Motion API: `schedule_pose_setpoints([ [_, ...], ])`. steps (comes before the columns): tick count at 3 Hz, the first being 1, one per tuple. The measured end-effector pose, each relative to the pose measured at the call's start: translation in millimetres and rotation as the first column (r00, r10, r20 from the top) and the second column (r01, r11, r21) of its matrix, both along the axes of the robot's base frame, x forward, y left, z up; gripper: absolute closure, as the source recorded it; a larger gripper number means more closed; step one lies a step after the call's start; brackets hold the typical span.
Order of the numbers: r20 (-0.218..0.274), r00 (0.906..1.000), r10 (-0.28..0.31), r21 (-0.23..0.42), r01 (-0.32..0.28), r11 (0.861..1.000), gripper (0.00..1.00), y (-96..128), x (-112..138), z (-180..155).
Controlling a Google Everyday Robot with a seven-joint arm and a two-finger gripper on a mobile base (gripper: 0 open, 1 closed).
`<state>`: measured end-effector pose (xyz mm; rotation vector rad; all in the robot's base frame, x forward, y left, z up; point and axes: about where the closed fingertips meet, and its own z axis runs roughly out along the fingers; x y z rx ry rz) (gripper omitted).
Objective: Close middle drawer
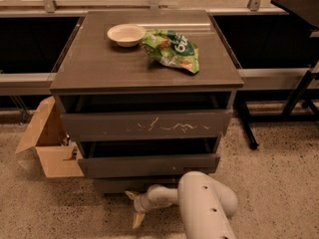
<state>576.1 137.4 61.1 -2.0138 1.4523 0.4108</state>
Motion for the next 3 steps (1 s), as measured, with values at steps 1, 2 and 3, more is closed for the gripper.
schedule_pose_setpoints([
  [1,0.002,1.0000,0.004,0.005,-0.004,1.000,0.00,-1,-1,2],
  [2,0.037,0.9984,0.042,0.053,-0.044,0.998,0.00,-34,-6,40],
  [3,0.061,0.9958,0.069,0.060,-0.073,0.996,0.00,-57,-18,72],
])
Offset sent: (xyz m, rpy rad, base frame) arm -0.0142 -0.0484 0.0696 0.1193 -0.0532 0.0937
